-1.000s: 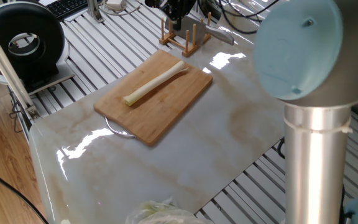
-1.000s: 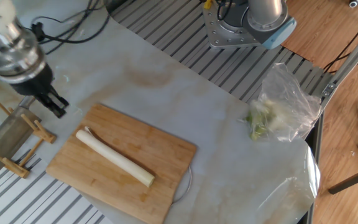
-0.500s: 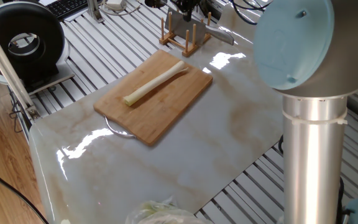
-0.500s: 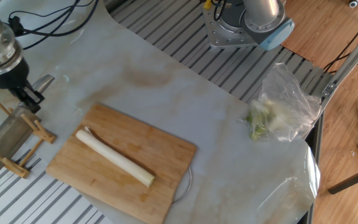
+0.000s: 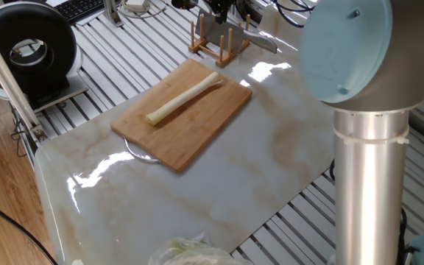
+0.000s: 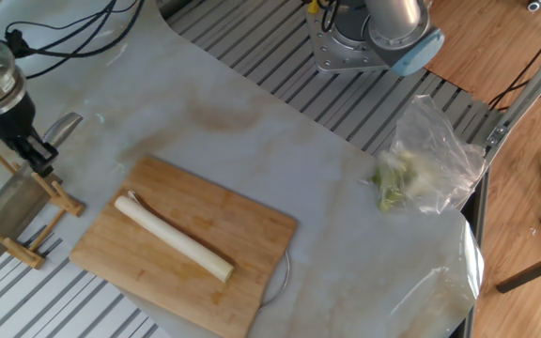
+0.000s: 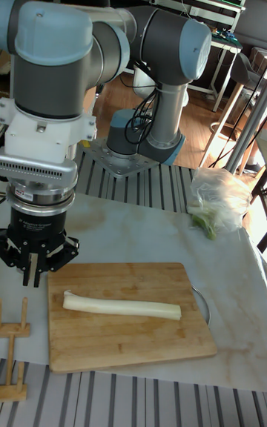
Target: Chop the scallions
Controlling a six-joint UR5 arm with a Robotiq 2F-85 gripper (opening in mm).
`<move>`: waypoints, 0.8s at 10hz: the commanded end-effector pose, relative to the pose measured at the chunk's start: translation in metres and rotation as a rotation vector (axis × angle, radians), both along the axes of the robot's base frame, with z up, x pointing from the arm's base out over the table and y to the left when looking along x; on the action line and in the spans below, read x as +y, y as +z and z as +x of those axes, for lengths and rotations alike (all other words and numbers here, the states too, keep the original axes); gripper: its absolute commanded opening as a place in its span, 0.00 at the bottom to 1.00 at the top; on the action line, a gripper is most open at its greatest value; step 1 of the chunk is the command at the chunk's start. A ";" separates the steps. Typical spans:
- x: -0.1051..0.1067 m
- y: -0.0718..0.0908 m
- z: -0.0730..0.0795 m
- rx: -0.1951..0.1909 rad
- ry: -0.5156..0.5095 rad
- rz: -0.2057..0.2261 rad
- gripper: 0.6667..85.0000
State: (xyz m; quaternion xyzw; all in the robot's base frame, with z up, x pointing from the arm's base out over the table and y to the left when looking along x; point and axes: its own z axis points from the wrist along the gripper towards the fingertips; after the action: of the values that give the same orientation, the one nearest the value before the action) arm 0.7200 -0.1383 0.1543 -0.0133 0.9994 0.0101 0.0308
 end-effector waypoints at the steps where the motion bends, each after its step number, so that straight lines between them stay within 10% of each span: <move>1: 0.014 0.002 -0.006 0.020 -0.035 0.023 0.24; 5: 0.031 0.004 -0.018 0.064 0.019 0.088 0.20; 8: -0.014 -0.003 -0.007 0.034 0.098 0.034 0.26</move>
State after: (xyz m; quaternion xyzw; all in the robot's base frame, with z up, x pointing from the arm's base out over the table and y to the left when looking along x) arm 0.7071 -0.1311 0.1535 -0.0336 0.9990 0.0293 0.0050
